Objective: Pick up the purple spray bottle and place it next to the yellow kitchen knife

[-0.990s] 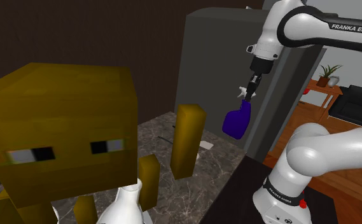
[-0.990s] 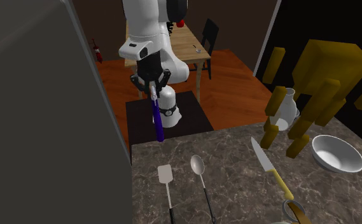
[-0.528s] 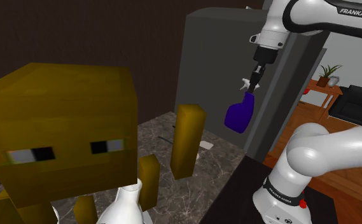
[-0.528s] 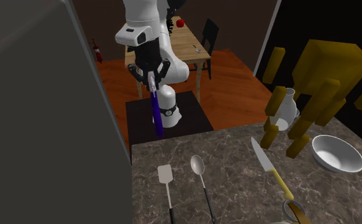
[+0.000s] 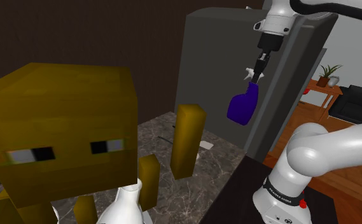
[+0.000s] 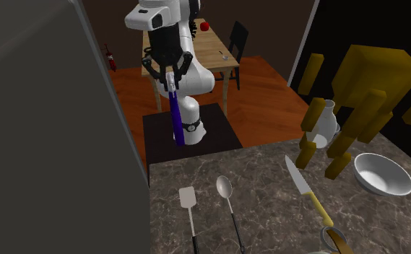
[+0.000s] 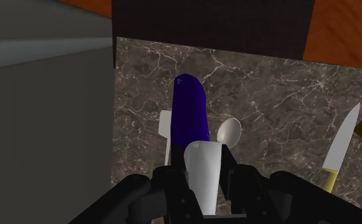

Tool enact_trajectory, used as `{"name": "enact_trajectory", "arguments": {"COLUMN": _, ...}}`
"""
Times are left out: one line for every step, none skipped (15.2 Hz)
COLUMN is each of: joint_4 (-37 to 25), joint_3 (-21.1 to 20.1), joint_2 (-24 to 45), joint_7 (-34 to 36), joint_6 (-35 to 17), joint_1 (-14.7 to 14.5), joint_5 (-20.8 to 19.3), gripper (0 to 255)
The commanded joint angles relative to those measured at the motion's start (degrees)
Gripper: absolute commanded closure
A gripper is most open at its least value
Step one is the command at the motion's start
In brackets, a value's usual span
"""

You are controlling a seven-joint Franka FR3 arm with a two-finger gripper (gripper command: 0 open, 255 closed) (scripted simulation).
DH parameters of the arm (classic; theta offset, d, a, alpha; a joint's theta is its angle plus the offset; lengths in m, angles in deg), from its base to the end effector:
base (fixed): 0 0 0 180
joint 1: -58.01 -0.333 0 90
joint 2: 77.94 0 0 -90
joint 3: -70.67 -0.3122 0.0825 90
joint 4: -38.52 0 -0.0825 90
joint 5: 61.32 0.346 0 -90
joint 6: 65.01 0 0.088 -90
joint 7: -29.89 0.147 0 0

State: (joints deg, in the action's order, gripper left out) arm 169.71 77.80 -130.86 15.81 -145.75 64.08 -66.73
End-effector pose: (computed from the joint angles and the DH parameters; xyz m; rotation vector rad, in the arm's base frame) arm 0.2068 -0.0795 0.5922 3.1382 0.0715 0.0611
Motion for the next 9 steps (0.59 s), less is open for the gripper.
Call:
{"name": "enact_trajectory", "arguments": {"joint_4": -1.8, "joint_3": -0.1, "joint_2": 0.8, "joint_7": 0.0, "joint_6": 1.1, "joint_1": -0.1, "joint_5": 0.1, "gripper": 255}}
{"name": "enact_trajectory", "arguments": {"joint_4": -2.8, "joint_3": -0.1, "joint_2": 1.2, "joint_7": -0.1, "joint_6": 1.7, "joint_1": -0.1, "joint_5": 0.2, "gripper": 255}}
{"name": "enact_trajectory", "arguments": {"joint_4": -3.9, "joint_3": -0.2, "joint_2": 1.6, "joint_7": -0.1, "joint_6": 2.3, "joint_1": -0.1, "joint_5": 0.2, "gripper": 255}}
{"name": "enact_trajectory", "arguments": {"joint_4": -4.9, "joint_3": -0.2, "joint_2": 2.0, "joint_7": -0.1, "joint_6": 2.9, "joint_1": -0.2, "joint_5": 0.3, "gripper": 255}}
{"name": "enact_trajectory", "arguments": {"joint_4": -6.0, "joint_3": -0.2, "joint_2": 2.4, "joint_7": -0.1, "joint_6": 3.6, "joint_1": -0.2, "joint_5": 0.3, "gripper": 255}}
{"name": "enact_trajectory", "arguments": {"joint_4": -7.0, "joint_3": -0.3, "joint_2": 2.9, "joint_7": -0.1, "joint_6": 4.2, "joint_1": -0.3, "joint_5": 0.4, "gripper": 255}}
{"name": "enact_trajectory", "arguments": {"joint_4": -8.1, "joint_3": -0.3, "joint_2": 3.3, "joint_7": -0.2, "joint_6": 4.8, "joint_1": -0.3, "joint_5": 0.4, "gripper": 255}}
{"name": "enact_trajectory", "arguments": {"joint_4": -9.2, "joint_3": -0.3, "joint_2": 3.7, "joint_7": -0.2, "joint_6": 5.5, "joint_1": -0.3, "joint_5": 0.4, "gripper": 255}}
{"name": "enact_trajectory", "arguments": {"joint_4": -10.3, "joint_3": -0.4, "joint_2": 4.2, "joint_7": -0.2, "joint_6": 6.1, "joint_1": -0.4, "joint_5": 0.5, "gripper": 255}}
